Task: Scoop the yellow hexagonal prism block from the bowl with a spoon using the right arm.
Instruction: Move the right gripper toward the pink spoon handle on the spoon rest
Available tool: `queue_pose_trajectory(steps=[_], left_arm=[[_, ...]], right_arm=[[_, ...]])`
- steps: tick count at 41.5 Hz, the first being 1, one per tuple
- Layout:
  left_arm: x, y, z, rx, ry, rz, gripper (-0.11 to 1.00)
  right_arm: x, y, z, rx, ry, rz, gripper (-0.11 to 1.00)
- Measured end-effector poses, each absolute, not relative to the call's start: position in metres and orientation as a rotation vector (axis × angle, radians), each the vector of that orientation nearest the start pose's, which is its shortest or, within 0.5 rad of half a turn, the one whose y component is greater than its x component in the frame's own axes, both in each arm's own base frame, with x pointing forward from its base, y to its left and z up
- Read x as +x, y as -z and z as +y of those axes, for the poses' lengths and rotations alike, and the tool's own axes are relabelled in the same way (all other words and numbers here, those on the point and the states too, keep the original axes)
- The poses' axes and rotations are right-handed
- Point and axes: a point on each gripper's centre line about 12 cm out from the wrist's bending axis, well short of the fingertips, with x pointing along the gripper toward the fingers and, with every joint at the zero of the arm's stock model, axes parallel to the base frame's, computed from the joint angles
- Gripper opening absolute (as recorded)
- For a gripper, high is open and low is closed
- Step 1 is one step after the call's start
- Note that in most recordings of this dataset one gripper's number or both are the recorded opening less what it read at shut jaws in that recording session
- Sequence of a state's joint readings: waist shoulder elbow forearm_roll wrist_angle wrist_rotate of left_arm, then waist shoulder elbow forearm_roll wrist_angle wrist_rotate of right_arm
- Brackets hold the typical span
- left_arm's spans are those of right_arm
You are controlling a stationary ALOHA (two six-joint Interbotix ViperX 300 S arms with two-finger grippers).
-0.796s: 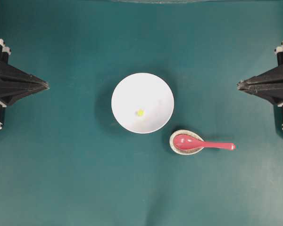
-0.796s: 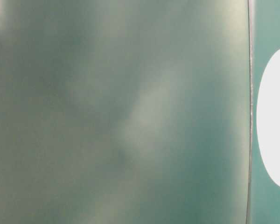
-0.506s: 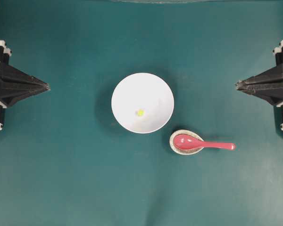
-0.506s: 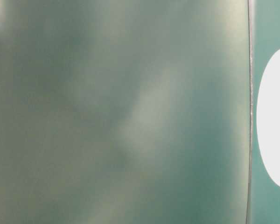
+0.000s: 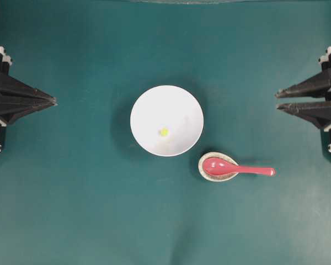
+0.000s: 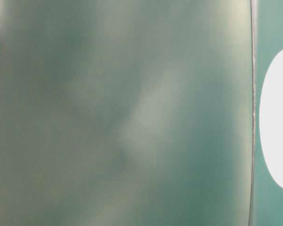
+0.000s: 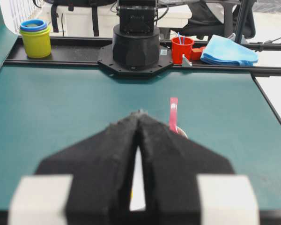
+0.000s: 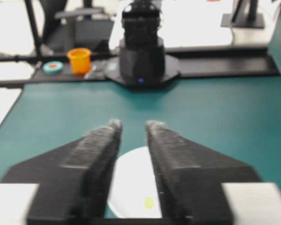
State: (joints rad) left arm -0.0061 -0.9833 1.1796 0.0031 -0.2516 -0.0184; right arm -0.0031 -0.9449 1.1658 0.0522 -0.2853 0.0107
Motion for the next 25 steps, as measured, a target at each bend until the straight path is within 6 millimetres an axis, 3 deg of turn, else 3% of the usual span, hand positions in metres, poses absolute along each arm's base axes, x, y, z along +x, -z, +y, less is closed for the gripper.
queue_pose_trajectory(steps=[9, 20, 25], left_arm=[[0.194, -0.293, -0.001, -0.016, 0.007, -0.066, 0.00], [0.194, -0.293, -0.001, -0.014, 0.006, -0.060, 0.00], [0.194, -0.293, -0.001, -0.017, 0.007, -0.060, 0.00]], right_arm=[[0.205, -0.291, -0.002, 0.069, 0.015, 0.006, 0.59], [0.211, -0.278, -0.002, 0.071, 0.015, 0.093, 0.59], [0.217, -0.261, -0.002, 0.097, 0.025, 0.136, 0.59]])
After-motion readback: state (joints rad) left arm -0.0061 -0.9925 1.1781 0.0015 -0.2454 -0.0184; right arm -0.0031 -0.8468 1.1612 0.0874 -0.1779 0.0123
